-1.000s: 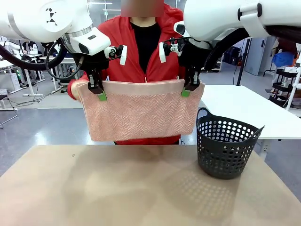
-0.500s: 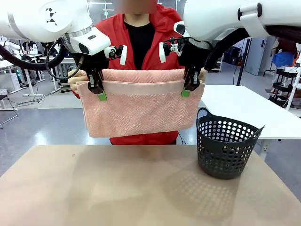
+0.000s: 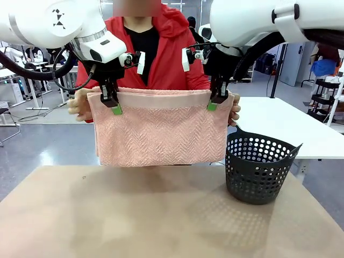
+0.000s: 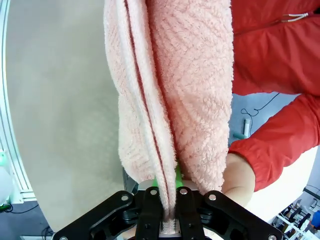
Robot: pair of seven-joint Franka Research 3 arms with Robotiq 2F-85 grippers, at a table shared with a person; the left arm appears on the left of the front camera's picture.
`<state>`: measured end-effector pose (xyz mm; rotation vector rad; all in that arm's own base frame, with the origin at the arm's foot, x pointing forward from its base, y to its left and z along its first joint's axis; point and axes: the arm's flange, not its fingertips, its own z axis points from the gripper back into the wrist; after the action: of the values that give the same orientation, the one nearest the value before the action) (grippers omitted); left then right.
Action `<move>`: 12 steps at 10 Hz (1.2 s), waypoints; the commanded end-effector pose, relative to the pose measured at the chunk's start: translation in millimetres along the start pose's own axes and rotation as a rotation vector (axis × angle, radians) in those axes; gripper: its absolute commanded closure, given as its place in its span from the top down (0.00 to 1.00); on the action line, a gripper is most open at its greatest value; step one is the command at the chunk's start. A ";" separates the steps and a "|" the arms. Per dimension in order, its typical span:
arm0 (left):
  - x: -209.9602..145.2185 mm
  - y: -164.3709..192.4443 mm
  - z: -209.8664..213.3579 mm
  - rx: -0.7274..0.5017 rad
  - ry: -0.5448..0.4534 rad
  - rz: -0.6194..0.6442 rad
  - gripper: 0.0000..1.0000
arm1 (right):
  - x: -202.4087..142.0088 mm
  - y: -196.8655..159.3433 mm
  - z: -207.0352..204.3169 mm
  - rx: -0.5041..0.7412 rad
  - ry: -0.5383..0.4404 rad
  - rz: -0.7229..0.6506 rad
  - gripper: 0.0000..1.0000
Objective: Fold the towel.
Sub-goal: Release the end of the 100 cm Hotel Towel you were holding.
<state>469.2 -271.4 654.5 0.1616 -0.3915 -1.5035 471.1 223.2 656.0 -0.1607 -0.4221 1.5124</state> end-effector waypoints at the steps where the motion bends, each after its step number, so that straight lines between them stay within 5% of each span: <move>1: -0.6 0.9 2.0 0.006 0.002 -0.002 0.00 | -1.1 0.1 2.7 -0.007 0.006 0.002 0.00; 8: -0.6 0.9 2.0 0.006 0.002 -0.002 0.00 | -1.1 0.1 2.7 -0.007 0.006 0.002 0.00; 9: 0.1 0.1 0.4 0.001 0.000 0.000 0.18 | 0.4 0.3 0.4 -0.001 0.000 0.001 0.05; 10: -1.0 -1.3 2.2 0.013 0.001 -0.029 0.44 | -1.9 1.4 2.1 -0.002 0.004 0.002 0.33; 11: -1.8 -1.4 4.4 0.017 -0.005 -0.020 0.58 | -3.8 2.0 6.5 -0.011 -0.006 -0.014 0.34; 12: -2.3 -2.0 9.6 0.024 -0.015 -0.014 0.84 | -5.0 3.2 14.0 -0.020 -0.010 -0.024 0.63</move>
<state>467.7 -271.6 657.9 0.1654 -0.3995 -1.5079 468.9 221.6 660.3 -0.1649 -0.4302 1.5098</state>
